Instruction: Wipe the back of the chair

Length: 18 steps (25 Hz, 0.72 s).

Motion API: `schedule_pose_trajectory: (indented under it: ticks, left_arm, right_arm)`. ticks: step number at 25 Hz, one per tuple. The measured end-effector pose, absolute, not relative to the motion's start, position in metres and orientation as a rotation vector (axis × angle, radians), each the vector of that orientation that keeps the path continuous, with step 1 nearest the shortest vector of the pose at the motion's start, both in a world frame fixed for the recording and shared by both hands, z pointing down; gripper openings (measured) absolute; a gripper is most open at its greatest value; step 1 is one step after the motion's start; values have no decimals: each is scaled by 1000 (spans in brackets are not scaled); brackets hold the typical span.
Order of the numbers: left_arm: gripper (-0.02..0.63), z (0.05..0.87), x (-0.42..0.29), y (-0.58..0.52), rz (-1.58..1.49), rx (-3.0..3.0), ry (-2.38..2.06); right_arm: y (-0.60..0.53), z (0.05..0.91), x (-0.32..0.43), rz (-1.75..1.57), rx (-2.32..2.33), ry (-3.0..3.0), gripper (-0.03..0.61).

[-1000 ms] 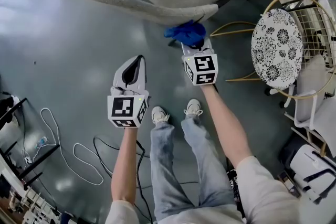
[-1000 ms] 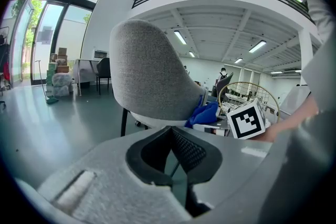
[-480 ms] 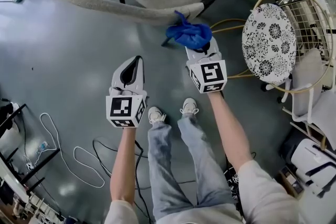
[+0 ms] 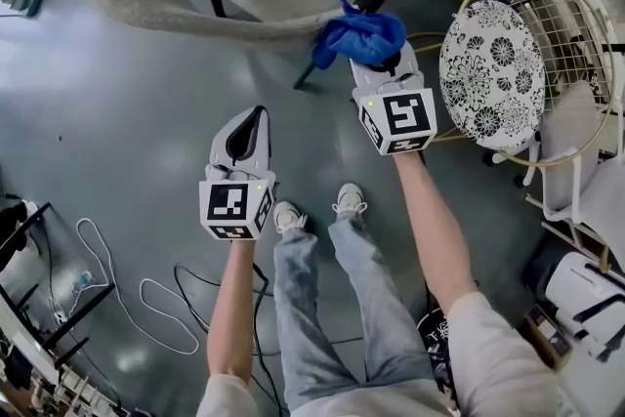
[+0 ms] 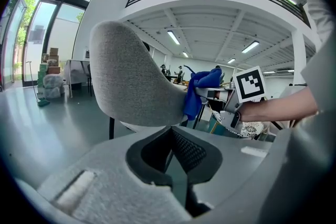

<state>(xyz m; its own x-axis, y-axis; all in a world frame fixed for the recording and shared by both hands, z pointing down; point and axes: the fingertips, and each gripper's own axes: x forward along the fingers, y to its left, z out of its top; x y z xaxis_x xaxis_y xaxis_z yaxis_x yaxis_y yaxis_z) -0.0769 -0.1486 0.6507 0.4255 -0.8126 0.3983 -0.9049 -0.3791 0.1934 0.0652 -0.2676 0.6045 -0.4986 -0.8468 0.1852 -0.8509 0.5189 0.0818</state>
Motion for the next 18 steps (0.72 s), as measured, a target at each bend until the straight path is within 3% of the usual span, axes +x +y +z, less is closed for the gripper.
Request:
schedule_pose_trajectory:
  ticks: [18]
  left_arm:
    - [4, 667, -81, -148, 344, 2271, -1478]
  right_arm:
    - [-268, 636, 72, 113, 1480, -2590, 77]
